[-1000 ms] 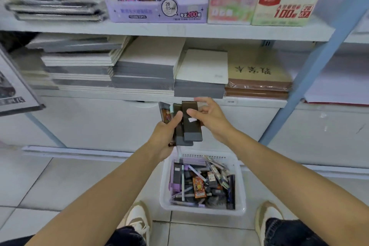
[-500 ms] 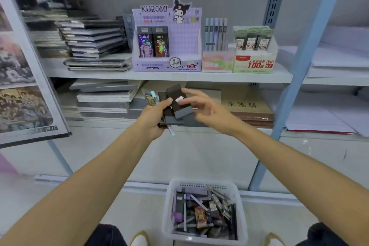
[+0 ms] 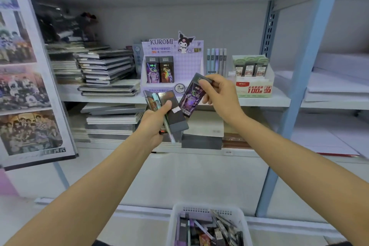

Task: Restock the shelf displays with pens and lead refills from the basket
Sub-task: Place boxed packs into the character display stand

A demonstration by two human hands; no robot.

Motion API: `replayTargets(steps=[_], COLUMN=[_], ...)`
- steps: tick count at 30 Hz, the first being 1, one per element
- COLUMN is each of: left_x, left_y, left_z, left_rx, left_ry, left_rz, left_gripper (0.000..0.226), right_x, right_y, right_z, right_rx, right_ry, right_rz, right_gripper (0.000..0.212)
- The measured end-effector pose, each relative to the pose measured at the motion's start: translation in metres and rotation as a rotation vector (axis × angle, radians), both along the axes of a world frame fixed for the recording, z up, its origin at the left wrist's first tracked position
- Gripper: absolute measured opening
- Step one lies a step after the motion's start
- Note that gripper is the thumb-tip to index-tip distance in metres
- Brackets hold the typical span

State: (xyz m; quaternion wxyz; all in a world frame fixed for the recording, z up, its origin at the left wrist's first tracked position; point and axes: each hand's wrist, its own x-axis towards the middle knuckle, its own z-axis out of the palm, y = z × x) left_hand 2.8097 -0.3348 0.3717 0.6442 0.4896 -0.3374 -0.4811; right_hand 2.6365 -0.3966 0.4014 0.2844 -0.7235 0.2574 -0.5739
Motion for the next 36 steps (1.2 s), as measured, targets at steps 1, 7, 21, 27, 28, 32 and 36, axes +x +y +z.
replayTargets(steps=[1, 7, 21, 27, 28, 32, 36], left_x=[0.002, 0.036, 0.099, 0.109, 0.109, 0.108, 0.108], left_y=[-0.001, -0.017, -0.052, -0.058, -0.059, -0.060, -0.058], left_z=[0.004, 0.026, 0.045, 0.044, 0.043, 0.044, 0.043], left_rx=[-0.007, -0.066, 0.011, -0.002, -0.007, -0.026, -0.048], left_ry=[-0.023, -0.066, -0.045, -0.075, -0.077, -0.079, -0.073], left_rz=[-0.012, 0.014, 0.009, 0.027, 0.029, 0.039, 0.055], left_gripper=[0.020, 0.013, 0.022, 0.023, 0.023, 0.022, 0.020], right_x=[0.002, 0.017, 0.098, 0.101, 0.101, 0.109, 0.110], right_y=[-0.004, -0.037, -0.114, -0.124, -0.125, -0.123, -0.125], right_z=[0.005, 0.054, 0.088, 0.094, 0.095, 0.088, 0.078], right_rx=[0.031, 0.105, -0.043, -0.114, -0.116, -0.156, -0.166], right_ry=[0.014, 0.102, 0.396, 0.608, 0.619, 0.569, 0.507], right_rz=[0.002, 0.038, -0.112, -0.140, -0.145, -0.160, -0.163], right_gripper=[0.006, 0.013, 0.014, 0.015, 0.016, 0.017, 0.014])
